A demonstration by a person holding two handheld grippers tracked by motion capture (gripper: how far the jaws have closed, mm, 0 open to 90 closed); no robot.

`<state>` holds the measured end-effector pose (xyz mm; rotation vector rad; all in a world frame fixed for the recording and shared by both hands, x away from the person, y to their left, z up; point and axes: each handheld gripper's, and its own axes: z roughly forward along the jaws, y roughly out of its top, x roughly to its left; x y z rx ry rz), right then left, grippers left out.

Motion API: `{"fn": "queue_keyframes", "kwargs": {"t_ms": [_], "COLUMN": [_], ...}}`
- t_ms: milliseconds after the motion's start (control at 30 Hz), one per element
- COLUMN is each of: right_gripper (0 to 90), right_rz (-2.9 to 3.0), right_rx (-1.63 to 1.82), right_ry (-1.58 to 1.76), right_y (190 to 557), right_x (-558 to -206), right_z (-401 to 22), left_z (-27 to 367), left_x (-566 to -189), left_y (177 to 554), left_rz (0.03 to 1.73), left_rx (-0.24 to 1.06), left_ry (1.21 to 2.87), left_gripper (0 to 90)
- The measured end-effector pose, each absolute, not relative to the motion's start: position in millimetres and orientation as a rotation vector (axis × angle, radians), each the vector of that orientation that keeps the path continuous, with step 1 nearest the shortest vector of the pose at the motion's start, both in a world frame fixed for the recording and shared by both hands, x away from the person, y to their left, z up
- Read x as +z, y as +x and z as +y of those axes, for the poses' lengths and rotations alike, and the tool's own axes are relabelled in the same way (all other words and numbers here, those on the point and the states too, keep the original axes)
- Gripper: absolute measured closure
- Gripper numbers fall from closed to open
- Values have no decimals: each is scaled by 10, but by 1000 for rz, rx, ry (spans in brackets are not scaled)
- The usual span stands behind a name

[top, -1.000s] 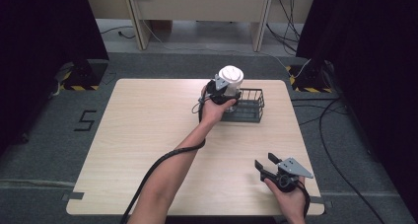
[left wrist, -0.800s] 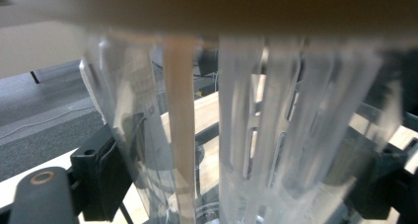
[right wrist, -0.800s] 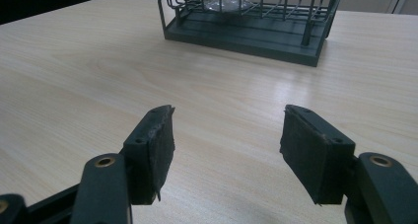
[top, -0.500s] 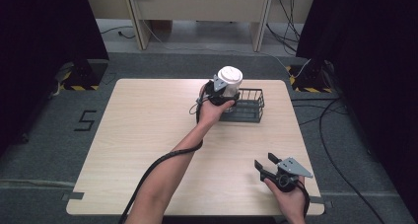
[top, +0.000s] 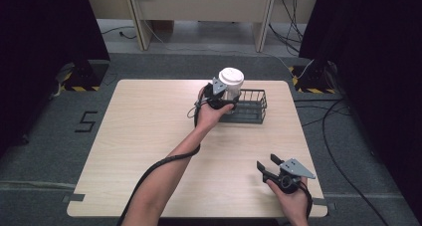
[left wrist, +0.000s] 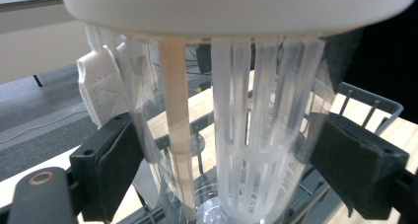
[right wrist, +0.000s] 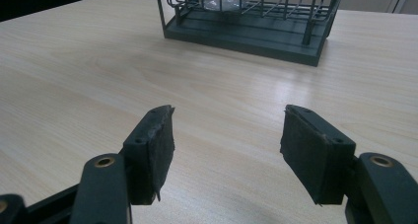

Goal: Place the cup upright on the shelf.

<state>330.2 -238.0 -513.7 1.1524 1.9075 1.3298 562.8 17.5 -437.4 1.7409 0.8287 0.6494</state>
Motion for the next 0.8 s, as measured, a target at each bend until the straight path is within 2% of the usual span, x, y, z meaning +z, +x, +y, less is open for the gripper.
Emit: {"fn": "queue_keyframes", "kwargs": {"t_ms": [800], "right_gripper": [376], "right_rz": [1904], "right_rx": [1327], "right_ry": [1154], "right_y": [3310], "right_x": [-5137], "right_z": [-2380], "left_z": [295], "left_x": [-4284], "left_y": [5426], "left_rz": [764], "left_rx": [666], "left_ry": [1758], "left_gripper": [137]}}
